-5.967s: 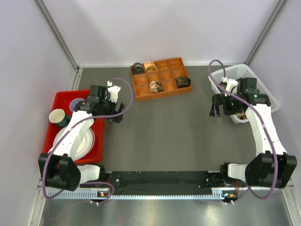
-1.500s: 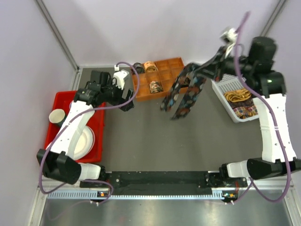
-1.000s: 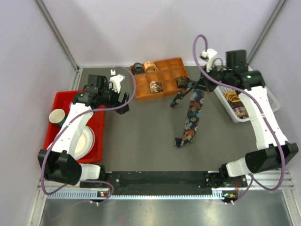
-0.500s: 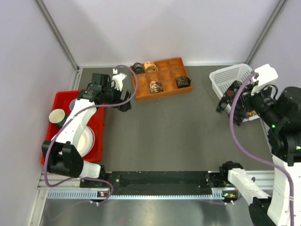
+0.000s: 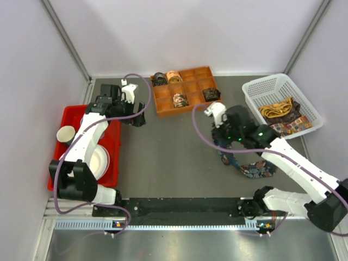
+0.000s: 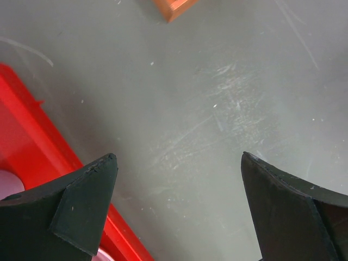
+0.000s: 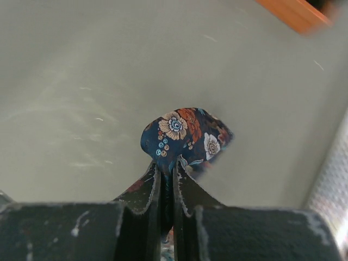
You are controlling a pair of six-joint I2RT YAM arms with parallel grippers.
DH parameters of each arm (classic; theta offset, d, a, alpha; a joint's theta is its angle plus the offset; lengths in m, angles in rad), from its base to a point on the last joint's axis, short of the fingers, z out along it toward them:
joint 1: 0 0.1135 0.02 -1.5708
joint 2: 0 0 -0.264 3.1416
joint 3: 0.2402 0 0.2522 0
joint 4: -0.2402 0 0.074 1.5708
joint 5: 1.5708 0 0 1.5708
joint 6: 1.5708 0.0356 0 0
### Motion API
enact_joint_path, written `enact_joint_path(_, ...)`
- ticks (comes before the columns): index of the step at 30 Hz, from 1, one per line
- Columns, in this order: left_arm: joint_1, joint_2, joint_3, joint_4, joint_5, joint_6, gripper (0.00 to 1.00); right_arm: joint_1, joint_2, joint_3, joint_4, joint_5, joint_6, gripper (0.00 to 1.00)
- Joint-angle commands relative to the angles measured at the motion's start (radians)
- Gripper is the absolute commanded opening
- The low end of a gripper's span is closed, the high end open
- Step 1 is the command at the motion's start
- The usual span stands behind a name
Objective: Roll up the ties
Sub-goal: Place the tie at the center of the board.
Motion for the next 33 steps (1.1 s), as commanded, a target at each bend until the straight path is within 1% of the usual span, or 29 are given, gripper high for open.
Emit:
enact_joint_path(1, 0.047, 0.026, 0.024, -0.014, 0.050, -0.019, 0.99, 0.215, 0.058, -0.047, 0.202, 0.049, 0.079, 0.00)
enact_joint_path(2, 0.059, 0.028, 0.029, -0.014, 0.055, -0.017, 0.99, 0.255, 0.102, -0.056, 0.213, 0.032, 0.090, 0.00)
enact_joint_path(3, 0.062, 0.034, 0.032, -0.014, 0.058, -0.017, 0.99, 0.342, 0.122, -0.061, 0.228, 0.037, 0.090, 0.00)
enact_joint_path(5, 0.073, 0.039, 0.032, -0.009, 0.066, -0.016, 0.99, 0.406, 0.174, -0.058, 0.257, 0.037, 0.076, 0.00)
enact_joint_path(6, 0.073, 0.045, 0.032, -0.011, 0.081, -0.011, 0.99, 0.437, 0.238, -0.044, 0.250, 0.031, 0.074, 0.00)
enact_joint_path(7, 0.073, 0.048, 0.033, -0.009, 0.092, -0.003, 0.99, 0.466, 0.277, -0.027, 0.218, 0.014, 0.073, 0.18)
enact_joint_path(8, 0.073, 0.051, 0.035, -0.018, 0.102, 0.006, 0.99, 0.471, 0.311, 0.011, 0.195, -0.015, 0.070, 0.31)
enact_joint_path(9, 0.073, 0.060, 0.036, -0.023, 0.110, 0.020, 0.99, 0.471, 0.337, 0.024, 0.178, -0.046, 0.068, 0.46)
enact_joint_path(10, 0.073, 0.063, 0.036, -0.028, 0.119, 0.027, 0.99, 0.466, 0.355, 0.028, 0.164, -0.052, 0.061, 0.66)
enact_joint_path(11, 0.073, 0.066, 0.035, -0.032, 0.130, 0.041, 0.99, 0.452, 0.343, 0.018, 0.147, -0.080, 0.027, 0.68)
enact_joint_path(12, 0.073, 0.075, 0.035, -0.048, 0.159, 0.091, 0.99, 0.431, 0.317, 0.008, 0.138, -0.110, 0.016, 0.73)
enact_joint_path(13, 0.073, 0.080, 0.035, -0.055, 0.211, 0.115, 0.99, 0.391, 0.252, 0.001, 0.122, -0.152, 0.008, 0.86)
enact_joint_path(14, 0.071, 0.086, 0.033, -0.058, 0.248, 0.133, 0.99, 0.295, 0.215, -0.005, 0.060, -0.252, -0.005, 0.91)
enact_joint_path(16, 0.058, 0.106, 0.039, -0.065, 0.312, 0.190, 0.99, 0.181, 0.127, -0.001, -0.026, -0.340, -0.059, 0.98)
enact_joint_path(17, 0.023, 0.128, 0.044, -0.063, 0.314, 0.204, 0.99, 0.049, 0.095, -0.002, -0.115, -0.403, -0.115, 0.98)
enact_joint_path(19, -0.034, 0.155, 0.070, -0.060, 0.305, 0.253, 0.97, -0.093, 0.026, -0.015, -0.199, -0.466, -0.197, 0.98)
enact_joint_path(20, -0.106, 0.177, 0.075, -0.049, 0.284, 0.271, 0.97, -0.184, -0.031, -0.034, -0.226, -0.479, -0.255, 0.97)
enact_joint_path(21, -0.145, 0.186, 0.081, -0.037, 0.276, 0.306, 0.94, -0.333, -0.048, -0.038, -0.309, -0.489, -0.299, 0.95)
enact_joint_path(22, -0.181, 0.194, 0.082, -0.007, 0.277, 0.326, 0.93, -0.415, -0.057, -0.038, -0.350, -0.494, -0.352, 0.93)
enact_joint_path(23, -0.256, 0.206, 0.085, 0.013, 0.285, 0.346, 0.92, -0.489, -0.056, -0.027, -0.379, -0.496, -0.419, 0.91)
enact_joint_path(24, -0.293, 0.211, 0.085, 0.035, 0.285, 0.377, 0.91, -0.655, -0.050, -0.015, -0.451, -0.517, -0.451, 0.89)
enact_joint_path(25, -0.332, 0.220, 0.098, 0.062, 0.293, 0.408, 0.91, -0.724, -0.040, 0.002, -0.482, -0.540, -0.485, 0.89)
enact_joint_path(26, -0.411, 0.243, 0.111, 0.064, 0.299, 0.443, 0.91, -0.776, -0.025, 0.030, -0.506, -0.543, -0.517, 0.88)
enact_joint_path(27, -0.453, 0.259, 0.130, 0.063, 0.279, 0.511, 0.91, -0.869, 0.005, 0.039, -0.520, -0.536, -0.527, 0.87)
enact_joint_path(28, -0.494, 0.278, 0.172, 0.063, 0.265, 0.544, 0.91, -0.913, 0.025, 0.050, -0.560, -0.538, -0.544, 0.86)
enact_joint_path(29, -0.561, 0.328, 0.202, 0.043, 0.262, 0.576, 0.91, -0.957, 0.041, 0.067, -0.571, -0.540, -0.571, 0.86)
enact_joint_path(30, -0.593, 0.358, 0.235, 0.022, 0.271, 0.646, 0.91, -0.989, 0.070, 0.074, -0.582, -0.535, -0.581, 0.84)
enact_joint_path(31, -0.622, 0.391, 0.312, 0.000, 0.274, 0.676, 0.91, -1.044, 0.082, 0.082, -0.609, -0.534, -0.594, 0.83)
enact_joint_path(33, -0.697, 0.496, 0.396, -0.066, 0.282, 0.733, 0.91, -1.080, 0.098, 0.102, -0.626, -0.525, -0.630, 0.82)
